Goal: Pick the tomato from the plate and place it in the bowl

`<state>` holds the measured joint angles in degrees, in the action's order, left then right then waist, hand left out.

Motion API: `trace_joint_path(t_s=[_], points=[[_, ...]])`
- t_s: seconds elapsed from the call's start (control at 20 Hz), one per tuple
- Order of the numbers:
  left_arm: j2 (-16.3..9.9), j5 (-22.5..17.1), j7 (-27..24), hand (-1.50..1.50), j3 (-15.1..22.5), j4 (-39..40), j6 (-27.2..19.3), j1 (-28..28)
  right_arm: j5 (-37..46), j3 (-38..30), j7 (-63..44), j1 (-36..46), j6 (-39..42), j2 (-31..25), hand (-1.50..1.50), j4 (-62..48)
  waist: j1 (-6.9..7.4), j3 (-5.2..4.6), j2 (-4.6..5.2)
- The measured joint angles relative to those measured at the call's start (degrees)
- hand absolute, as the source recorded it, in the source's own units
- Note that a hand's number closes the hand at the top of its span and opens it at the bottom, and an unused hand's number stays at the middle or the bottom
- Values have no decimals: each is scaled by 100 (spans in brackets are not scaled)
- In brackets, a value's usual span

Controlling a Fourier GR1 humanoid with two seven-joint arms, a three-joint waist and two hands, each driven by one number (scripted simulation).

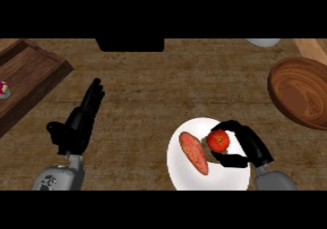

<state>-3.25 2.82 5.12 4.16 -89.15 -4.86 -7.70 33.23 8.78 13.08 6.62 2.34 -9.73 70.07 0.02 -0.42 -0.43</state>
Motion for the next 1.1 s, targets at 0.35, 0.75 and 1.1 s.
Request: trace_joint_path(t_s=[0.35, 0.75, 1.1], points=[[-22, 11, 128, 0, -61, -131, 43, 23, -4, 174, 74, -240, 178, 160, 150, 366, -14, 4, 3], [-94, -33, 45, 0, -192, -95, 87, 107, -1308, -191, 1007, -1619, 1793, -995, 150, 2215, -116, 33, 11], [-68, 23, -73, 0, -199, 19, 59, 100, -2310, -922, 1485, -2567, 2115, -1292, 150, 4094, -153, 36, 10]])
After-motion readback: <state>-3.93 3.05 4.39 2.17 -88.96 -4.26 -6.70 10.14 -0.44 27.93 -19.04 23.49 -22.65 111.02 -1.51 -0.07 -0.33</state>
